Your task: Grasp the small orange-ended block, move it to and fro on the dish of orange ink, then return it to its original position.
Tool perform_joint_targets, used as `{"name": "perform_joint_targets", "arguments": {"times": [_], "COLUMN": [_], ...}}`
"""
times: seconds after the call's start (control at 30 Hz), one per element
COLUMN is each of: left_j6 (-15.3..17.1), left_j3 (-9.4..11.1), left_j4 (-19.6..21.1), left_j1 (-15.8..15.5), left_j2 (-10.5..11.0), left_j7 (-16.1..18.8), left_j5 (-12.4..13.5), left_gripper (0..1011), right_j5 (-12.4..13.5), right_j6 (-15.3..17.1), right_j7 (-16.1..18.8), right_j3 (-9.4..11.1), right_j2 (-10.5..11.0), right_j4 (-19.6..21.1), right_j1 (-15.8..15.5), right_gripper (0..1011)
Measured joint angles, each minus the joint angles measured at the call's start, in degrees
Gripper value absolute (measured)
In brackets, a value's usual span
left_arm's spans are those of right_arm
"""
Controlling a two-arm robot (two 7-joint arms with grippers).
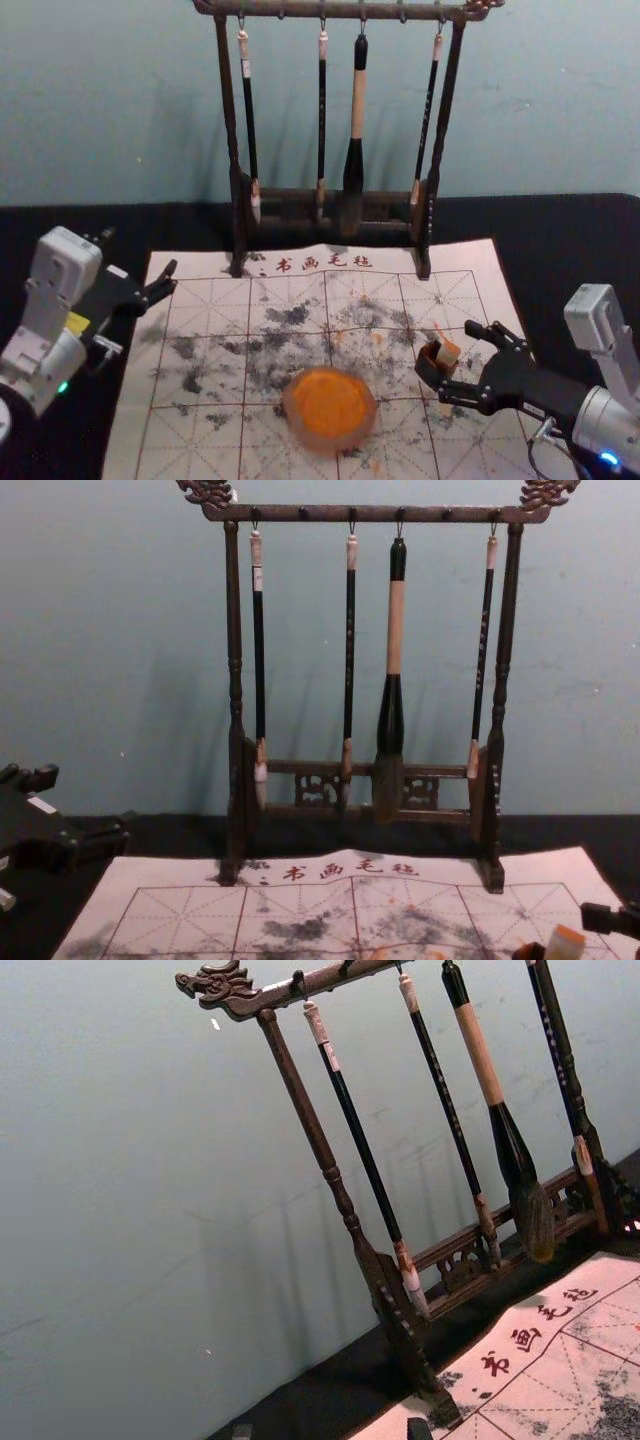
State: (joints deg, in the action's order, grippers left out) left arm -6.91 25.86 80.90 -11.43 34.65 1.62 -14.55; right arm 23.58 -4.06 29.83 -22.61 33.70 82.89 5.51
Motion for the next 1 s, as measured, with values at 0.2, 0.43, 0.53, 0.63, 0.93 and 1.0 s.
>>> {"name": "perform_joint_targets", "arguments": {"times": [0.2, 0.43, 0.53, 0.63, 0.93, 1.0], "left_j6": [0.0, 0.0, 0.0, 0.0, 0.0, 0.0], "left_j3": [0.0, 0.0, 0.0, 0.0, 0.0, 0.0], "left_j4": [0.0, 0.0, 0.0, 0.0, 0.0, 0.0], "left_j1": [0.0, 0.0, 0.0, 0.0, 0.0, 0.0], "left_j2": [0.0, 0.0, 0.0, 0.0, 0.0, 0.0], "left_j7": [0.0, 0.0, 0.0, 0.0, 0.0, 0.0], "left_j5": [0.0, 0.0, 0.0, 0.0, 0.0, 0.0], "left_gripper": [1001, 1001, 1001, 1001, 1001, 1001], "right_j5": [-0.5, -0.5, -0.5, -0.4, -0.4, -0.4], "right_j6": [0.3, 0.4, 0.3, 0.3, 0.3, 0.3], "right_j7": [0.4, 0.4, 0.4, 0.4, 0.4, 0.4], "right_j3": [0.7, 0.7, 0.6, 0.6, 0.6, 0.6], "right_j2": [-0.6, -0.5, -0.5, -0.5, -0.5, -0.5], "right_j4": [-0.2, -0.2, -0.2, -0.2, -0.2, -0.2], "right_j1": [0.0, 0.0, 0.0, 0.0, 0.0, 0.0], "right_gripper": [1002, 1000, 1002, 1002, 883, 836]}}
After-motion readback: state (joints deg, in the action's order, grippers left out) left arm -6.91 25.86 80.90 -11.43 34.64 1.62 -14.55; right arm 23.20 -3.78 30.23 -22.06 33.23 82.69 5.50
